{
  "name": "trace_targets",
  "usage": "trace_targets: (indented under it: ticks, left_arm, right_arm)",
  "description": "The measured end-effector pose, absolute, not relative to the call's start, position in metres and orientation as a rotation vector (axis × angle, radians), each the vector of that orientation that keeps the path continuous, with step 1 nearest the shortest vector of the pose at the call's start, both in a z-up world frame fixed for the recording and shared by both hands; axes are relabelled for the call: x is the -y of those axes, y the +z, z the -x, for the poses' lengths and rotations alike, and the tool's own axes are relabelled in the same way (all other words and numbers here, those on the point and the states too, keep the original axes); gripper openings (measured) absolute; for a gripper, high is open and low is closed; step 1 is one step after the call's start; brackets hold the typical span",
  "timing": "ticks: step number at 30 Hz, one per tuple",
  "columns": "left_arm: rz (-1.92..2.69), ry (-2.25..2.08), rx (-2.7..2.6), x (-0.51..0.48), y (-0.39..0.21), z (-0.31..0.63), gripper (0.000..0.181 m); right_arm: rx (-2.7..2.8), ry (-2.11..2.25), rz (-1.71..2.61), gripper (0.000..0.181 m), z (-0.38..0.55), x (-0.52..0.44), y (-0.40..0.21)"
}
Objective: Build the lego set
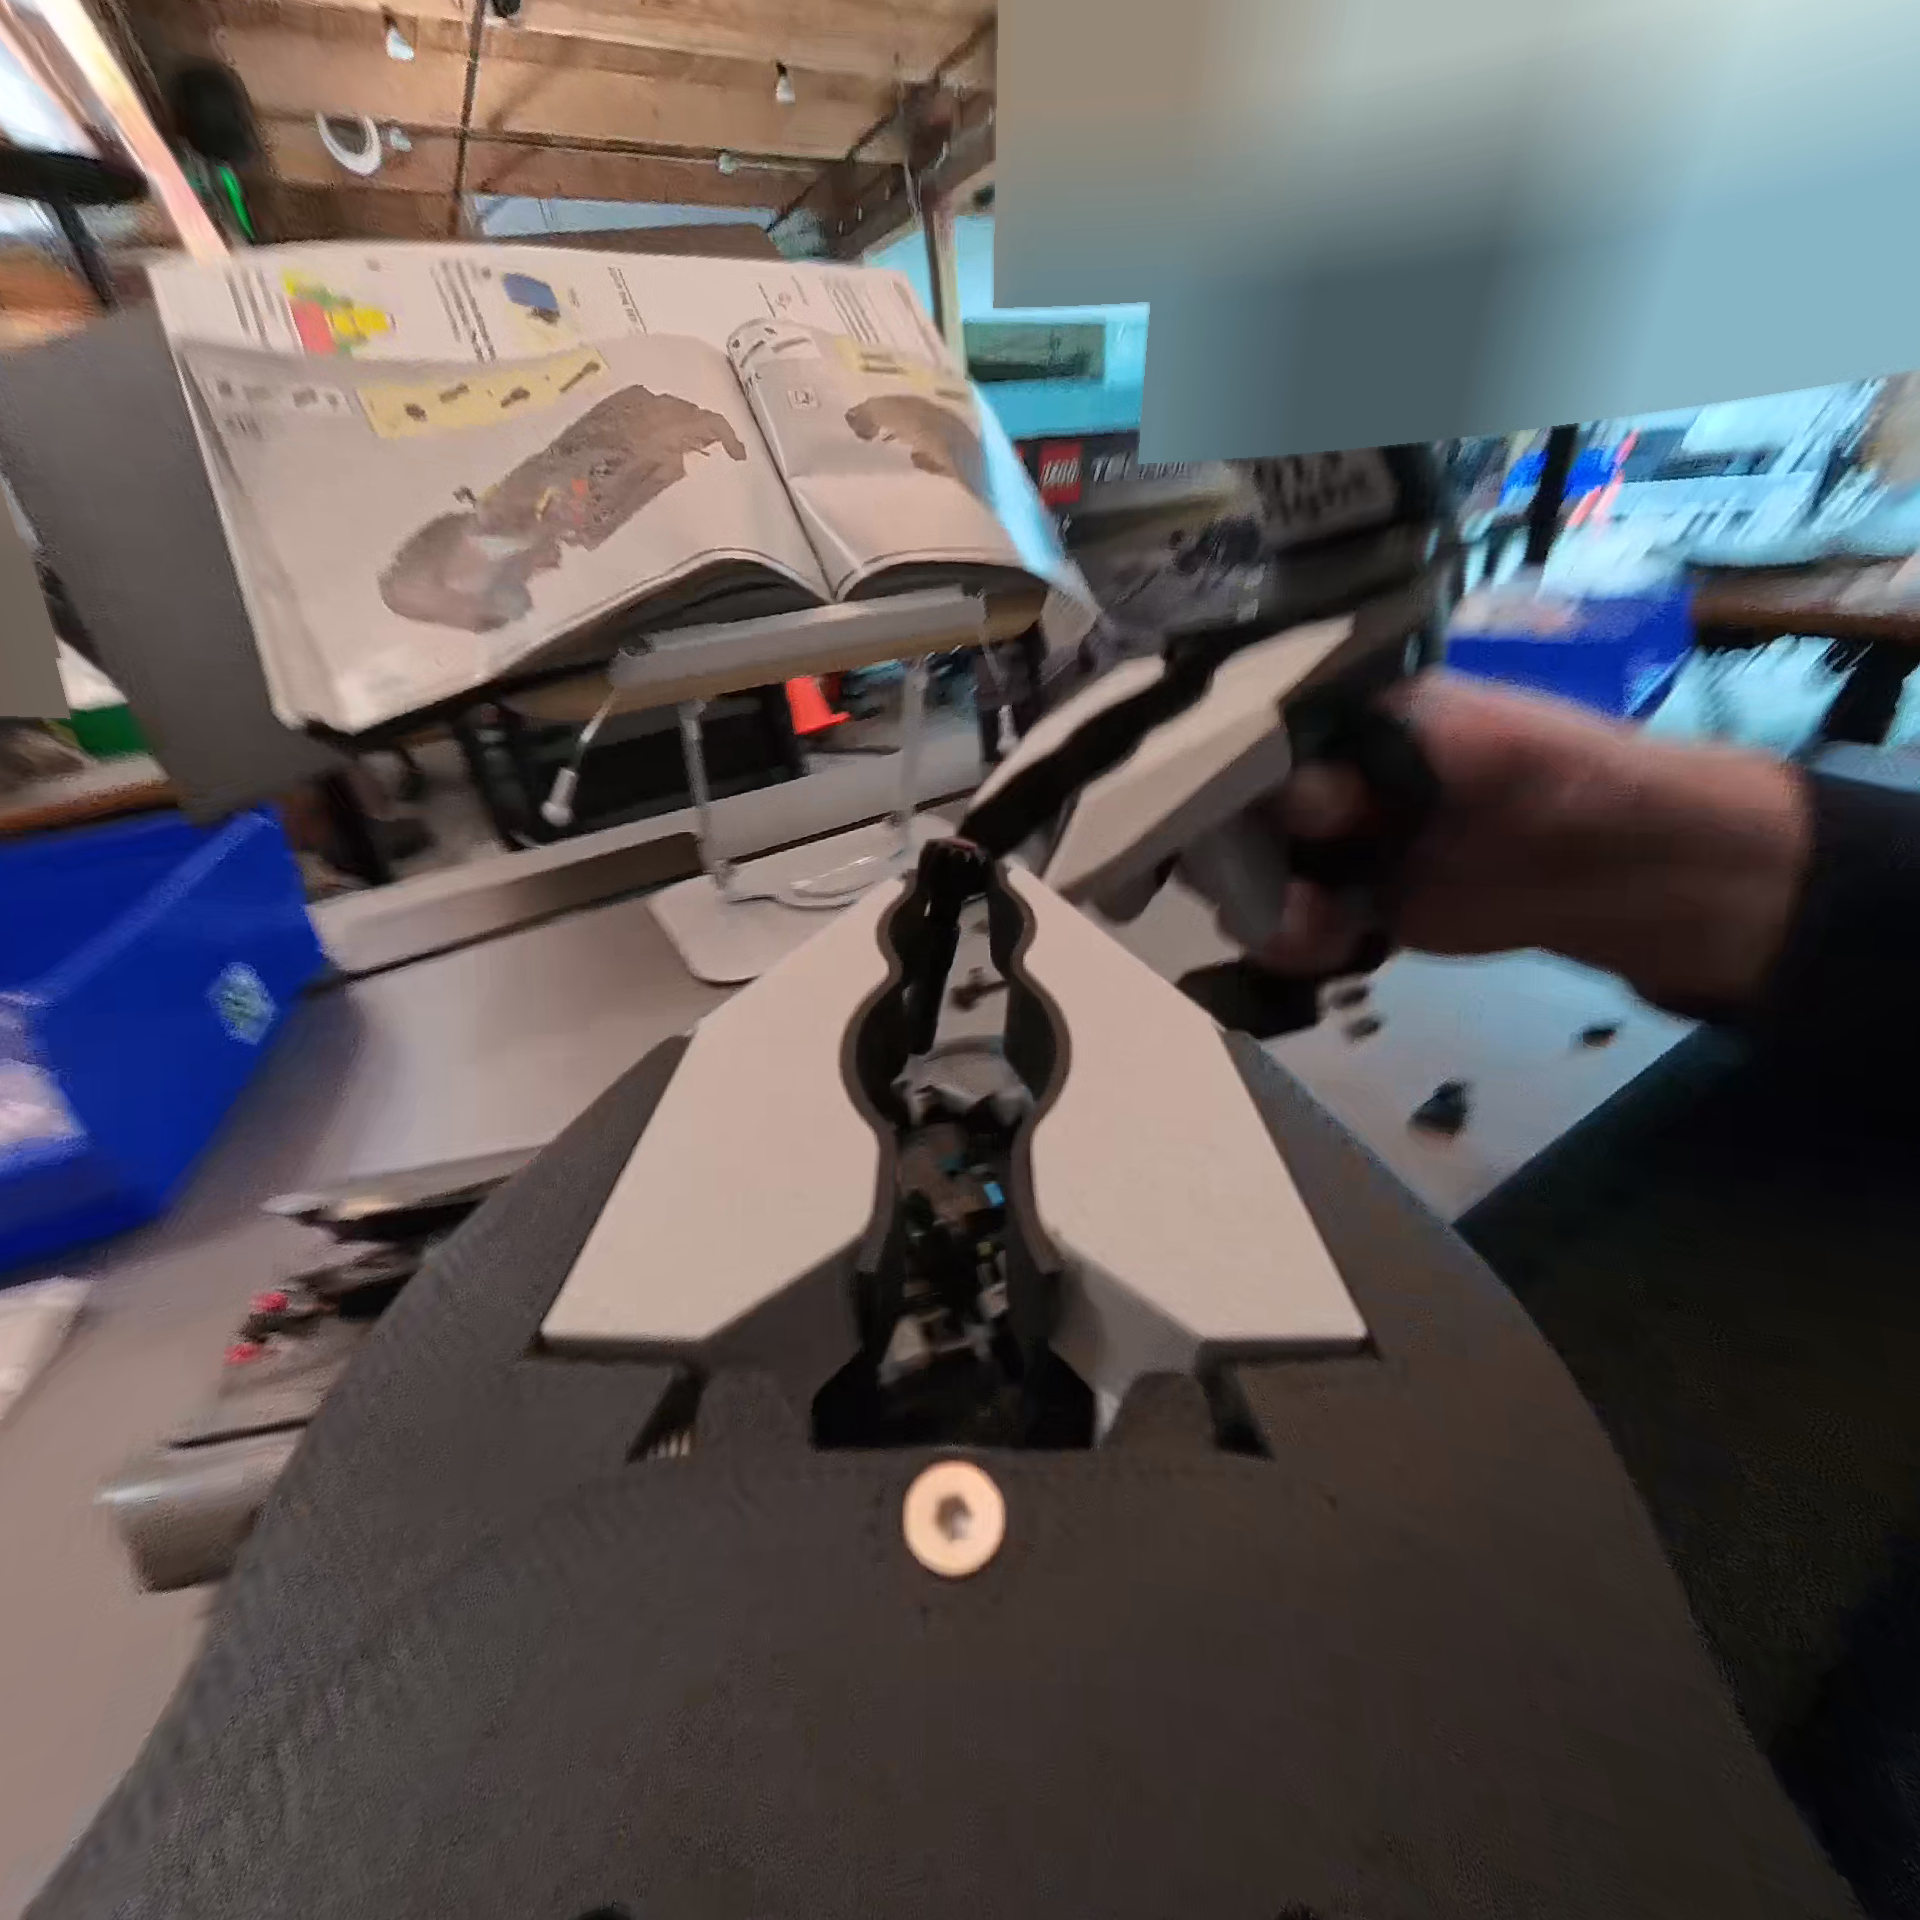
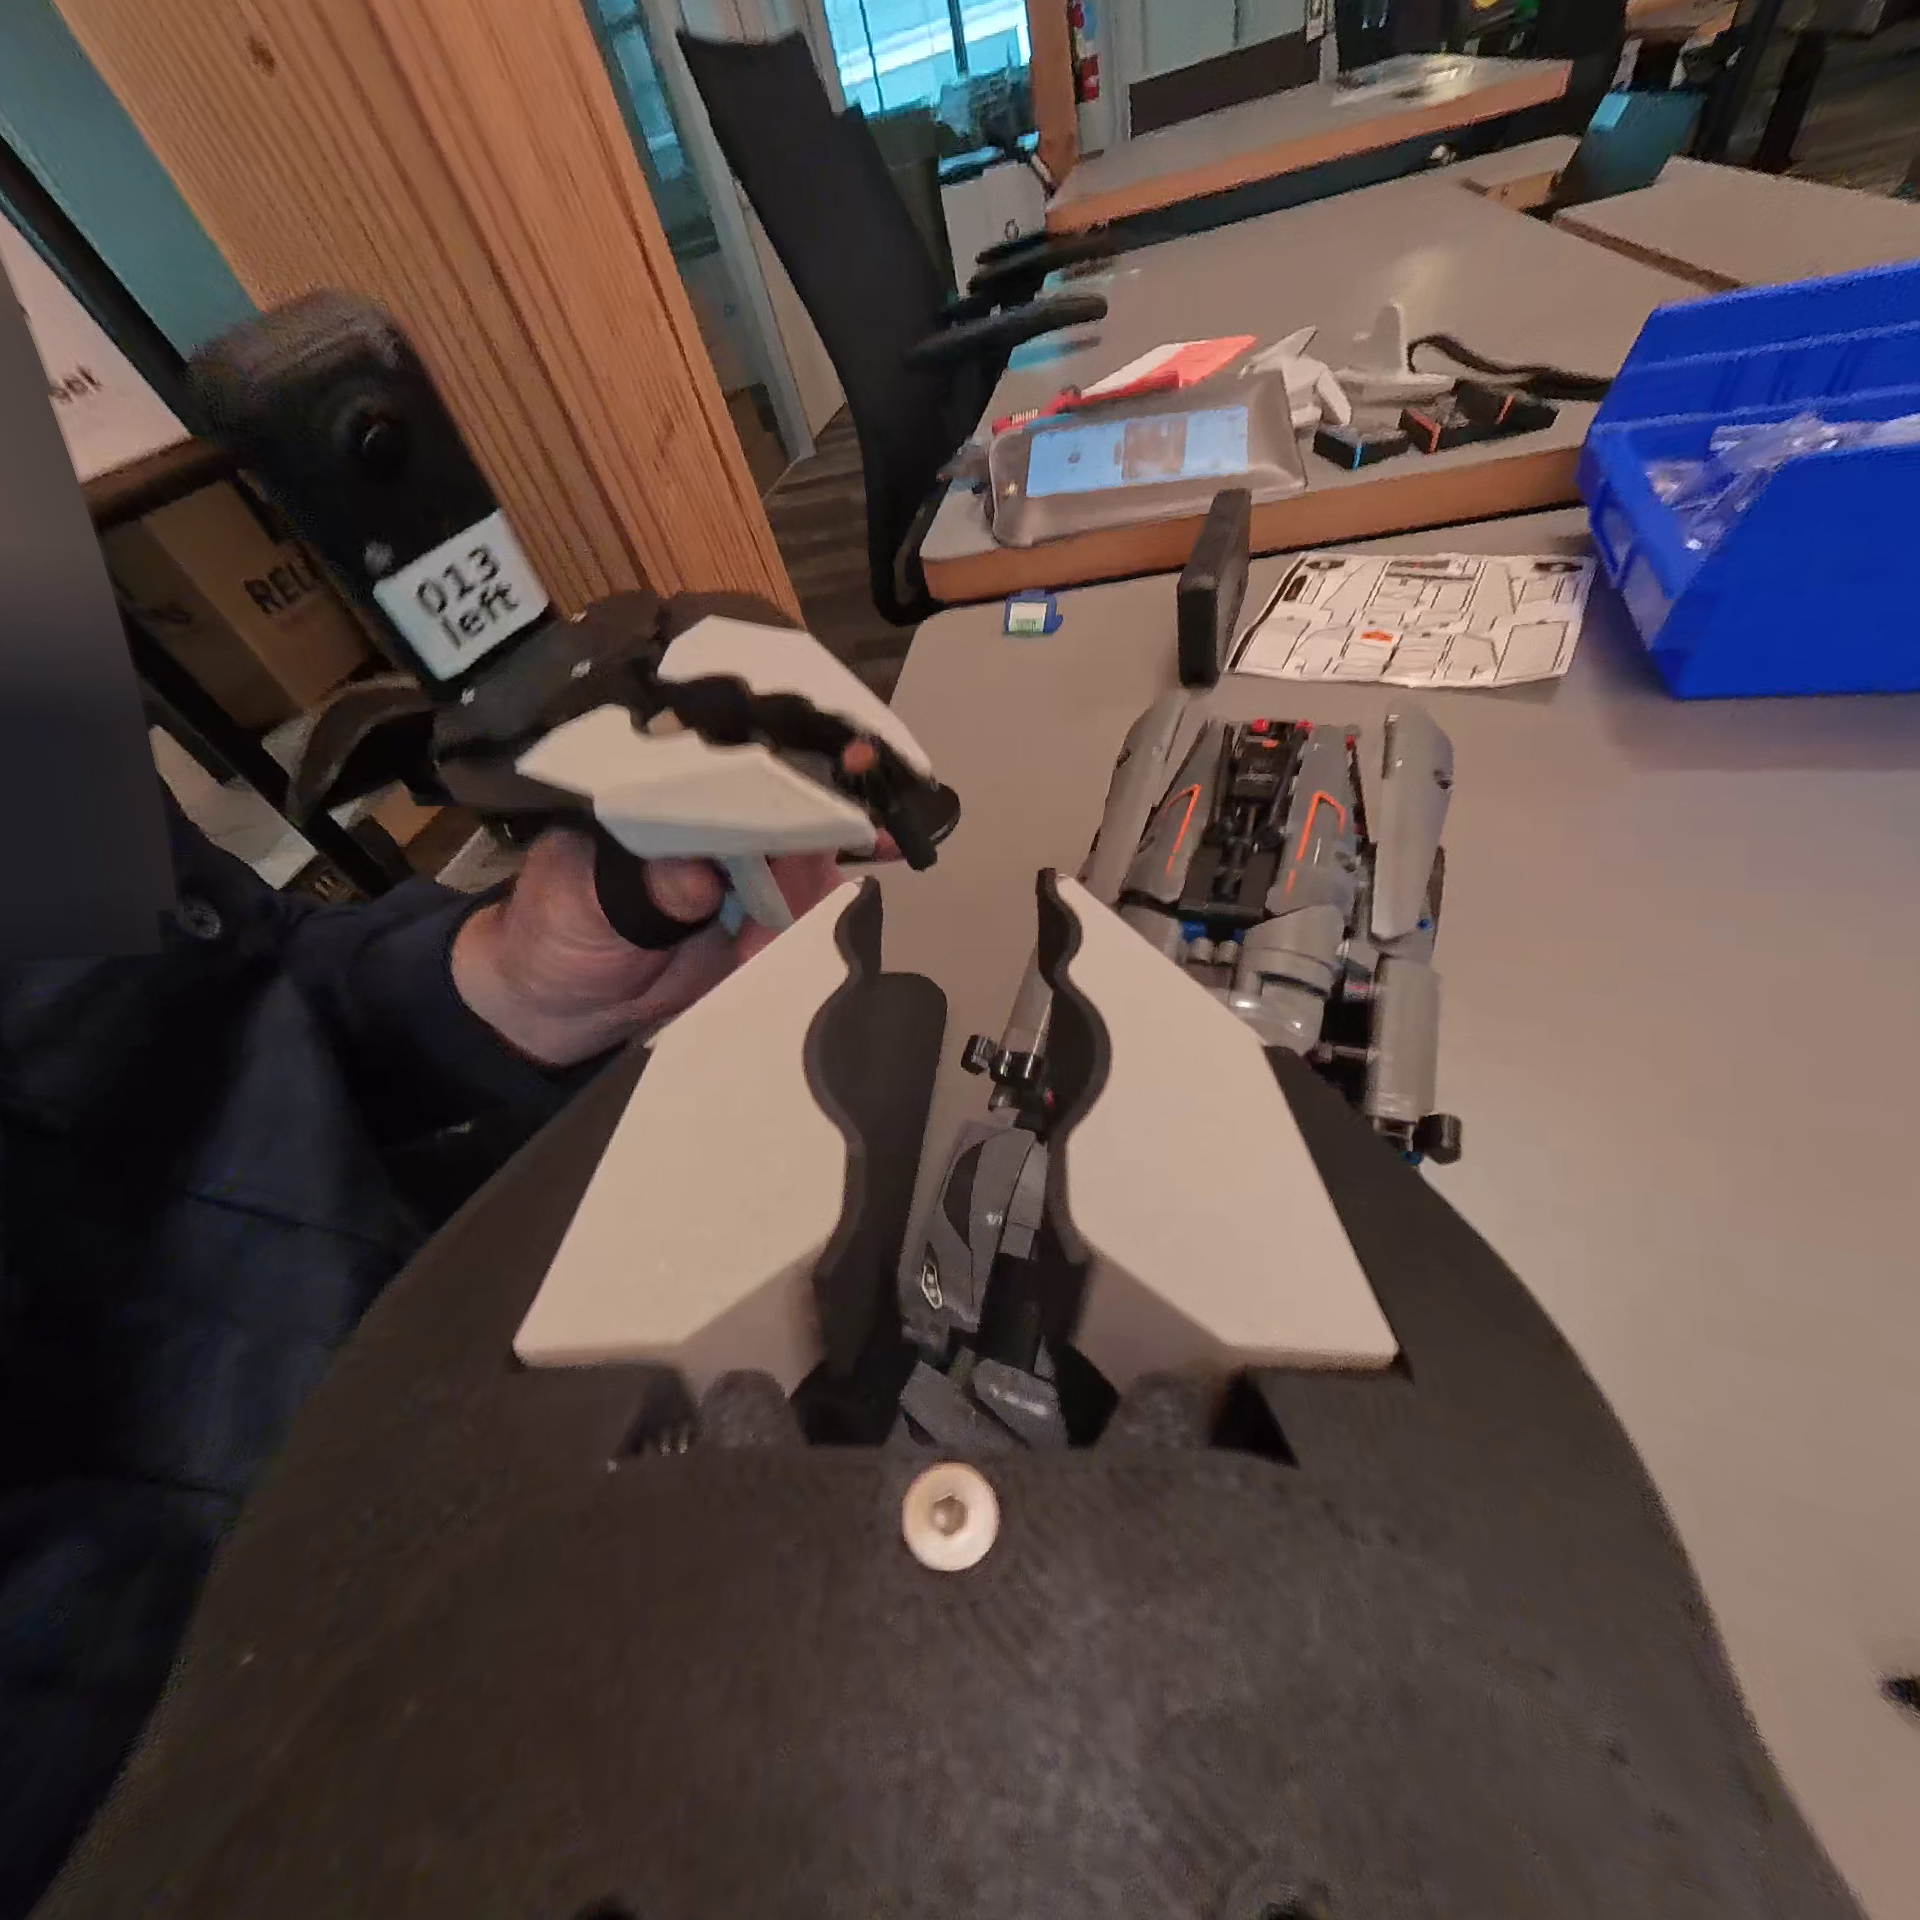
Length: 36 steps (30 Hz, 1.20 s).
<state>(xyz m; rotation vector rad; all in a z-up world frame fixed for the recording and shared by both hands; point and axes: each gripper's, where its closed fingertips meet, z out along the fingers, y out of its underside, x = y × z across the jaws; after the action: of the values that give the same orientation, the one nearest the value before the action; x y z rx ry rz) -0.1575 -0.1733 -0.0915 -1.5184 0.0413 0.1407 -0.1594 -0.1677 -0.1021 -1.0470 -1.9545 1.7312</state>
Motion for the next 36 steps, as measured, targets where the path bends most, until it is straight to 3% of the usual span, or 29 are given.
trace_targets:
  ticks: [6, 11, 17, 36]
  left_arm:
    - [1.628, 0.618, -0.237, 0.166, -0.099, 0.163, 0.010]
    - [1.651, 0.742, -0.310, 0.166, -0.104, 0.164, 0.010]
    - [1.669, 0.813, -0.360, 0.160, -0.108, 0.162, 0.011]
    - [1.771, 0.597, -0.038, 0.182, -0.166, 0.211, 0.031]
  right_arm:
    - [2.045, 1.763, 1.132, 0.032, 0.156, 0.180, -0.099]
    - [2.007, 1.849, 1.209, 0.025, 0.159, 0.179, -0.098]
    - [2.044, 1.774, 1.232, 0.012, 0.163, 0.180, -0.106]
    - [2.646, 1.109, 0.989, 0.011, 0.211, 0.150, -0.138]
